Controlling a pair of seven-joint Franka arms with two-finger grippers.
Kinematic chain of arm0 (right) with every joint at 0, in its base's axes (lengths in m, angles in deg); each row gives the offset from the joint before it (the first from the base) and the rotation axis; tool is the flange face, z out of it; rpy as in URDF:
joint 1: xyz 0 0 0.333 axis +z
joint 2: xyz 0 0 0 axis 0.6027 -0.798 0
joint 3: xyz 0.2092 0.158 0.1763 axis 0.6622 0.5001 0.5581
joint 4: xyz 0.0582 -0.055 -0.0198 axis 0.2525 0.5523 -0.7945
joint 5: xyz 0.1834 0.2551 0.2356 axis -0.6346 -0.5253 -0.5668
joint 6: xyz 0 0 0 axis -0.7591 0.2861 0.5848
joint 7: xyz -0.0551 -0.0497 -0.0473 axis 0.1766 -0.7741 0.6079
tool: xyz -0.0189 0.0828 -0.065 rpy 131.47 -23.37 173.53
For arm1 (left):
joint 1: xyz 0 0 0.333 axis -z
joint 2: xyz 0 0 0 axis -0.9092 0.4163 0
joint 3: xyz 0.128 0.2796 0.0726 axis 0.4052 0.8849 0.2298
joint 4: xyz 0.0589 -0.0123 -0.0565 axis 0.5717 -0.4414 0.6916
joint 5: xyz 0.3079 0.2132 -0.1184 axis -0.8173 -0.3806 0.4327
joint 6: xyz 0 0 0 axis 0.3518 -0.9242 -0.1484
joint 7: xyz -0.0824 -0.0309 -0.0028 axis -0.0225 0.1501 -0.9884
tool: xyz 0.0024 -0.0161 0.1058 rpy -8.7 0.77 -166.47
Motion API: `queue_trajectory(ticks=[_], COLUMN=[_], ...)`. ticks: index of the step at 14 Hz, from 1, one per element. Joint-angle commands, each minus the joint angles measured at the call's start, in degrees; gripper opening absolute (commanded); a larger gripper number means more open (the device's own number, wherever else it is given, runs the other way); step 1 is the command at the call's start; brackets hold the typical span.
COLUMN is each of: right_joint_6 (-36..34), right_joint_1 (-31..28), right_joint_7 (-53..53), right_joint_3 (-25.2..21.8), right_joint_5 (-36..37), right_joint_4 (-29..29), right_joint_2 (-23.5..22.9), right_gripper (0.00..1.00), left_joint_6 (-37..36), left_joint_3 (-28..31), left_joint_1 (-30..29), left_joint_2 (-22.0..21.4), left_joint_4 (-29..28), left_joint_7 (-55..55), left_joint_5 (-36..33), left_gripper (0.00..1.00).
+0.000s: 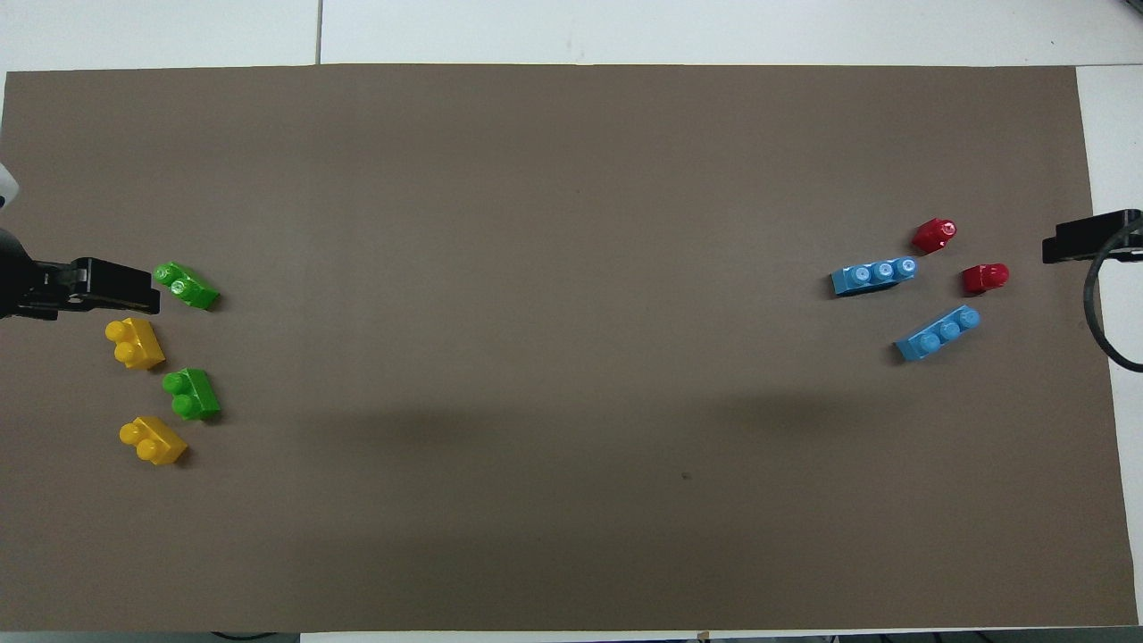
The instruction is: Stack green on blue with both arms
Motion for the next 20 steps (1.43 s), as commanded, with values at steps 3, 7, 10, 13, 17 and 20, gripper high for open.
queue_trajectory(ticks=[3, 7, 10, 13, 17, 20], right_joint_6=[1.97, 1.0, 0.92, 0.39, 0.39, -0.4], right_joint_1=[-0.54, 0.34, 0.34, 0.43, -0.27, -0.98], right_joint_7=[-11.57, -25.65, -30.75, -38.13, -48.76, -54.22], right_joint_3=[0.3, 0.39, 0.57, 0.74, 0.74, 0.13], right_joint_5=[-1.11, -1.02, -1.02, -1.11, -6.64, -11.38], right_joint_4=[1.29, 1.55, 1.55, 1.64, 1.38, 0.5], right_joint_2=[0.85, 1.03, 1.03, 1.11, 0.15, -1.52], right_gripper=[0.99, 0.99, 0.99, 0.98, 0.96, 0.96], left_joint_6=[-0.4, -0.23, 1.17, 6.27, 11.37, 16.98], left_joint_3=[0.46, 0.55, 0.81, 0.99, 0.99, 0.99], left_joint_1=[0.76, 0.23, -0.21, -1.09, -3.2, -4.08], left_joint_2=[-0.06, -0.76, -1.37, -2.87, -4.19, -3.58], left_joint_4=[0.34, -0.97, -2.73, -6.85, -11.52, -14.85], left_joint_7=[0.01, 3.16, 7.64, 14.14, 22.23, 26.81], left_joint_5=[-0.79, -0.7, -0.7, -0.7, -0.62, -0.62], left_gripper=[1.0, 1.0, 1.0, 1.0, 1.0, 1.0])
